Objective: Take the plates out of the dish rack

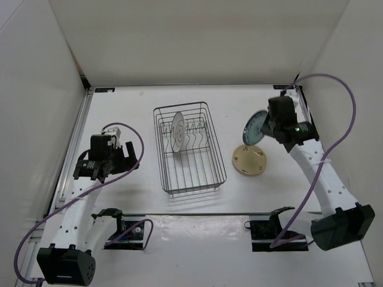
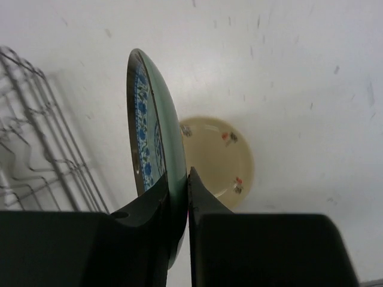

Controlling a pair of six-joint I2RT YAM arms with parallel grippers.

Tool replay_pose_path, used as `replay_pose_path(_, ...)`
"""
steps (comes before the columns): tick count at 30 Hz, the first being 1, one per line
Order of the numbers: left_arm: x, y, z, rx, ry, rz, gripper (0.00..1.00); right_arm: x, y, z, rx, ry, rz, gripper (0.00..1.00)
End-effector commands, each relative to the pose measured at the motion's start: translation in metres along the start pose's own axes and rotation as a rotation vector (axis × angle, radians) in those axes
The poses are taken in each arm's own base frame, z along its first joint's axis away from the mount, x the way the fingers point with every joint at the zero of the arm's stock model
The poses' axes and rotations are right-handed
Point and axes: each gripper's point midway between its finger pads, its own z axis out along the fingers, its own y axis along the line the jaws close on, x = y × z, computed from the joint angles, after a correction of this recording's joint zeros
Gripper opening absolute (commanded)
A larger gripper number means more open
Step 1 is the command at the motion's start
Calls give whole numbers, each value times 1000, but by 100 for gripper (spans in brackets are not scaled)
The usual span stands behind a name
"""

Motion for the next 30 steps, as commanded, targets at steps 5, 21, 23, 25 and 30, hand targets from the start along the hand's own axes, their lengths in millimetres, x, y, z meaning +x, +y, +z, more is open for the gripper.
replay_pose_path(5, 1, 0, 1, 2, 2, 2, 99, 99, -4, 51, -230, 229, 207, 0)
replay_pose_path(21, 1, 0, 2, 2, 7, 4, 99, 176, -43, 70, -170, 418, 295, 63)
replay_pose_path(23, 2, 1, 3, -2, 13, 4, 99, 171, -46, 67, -145, 416, 288, 71)
replay_pose_path(25, 3, 1, 3, -3, 16, 1, 99, 156, -53, 60, -103, 389, 261, 78)
replay_pose_path(30, 2, 0, 3, 2, 15, 2, 99, 118, -61, 41, -58, 289, 202, 79)
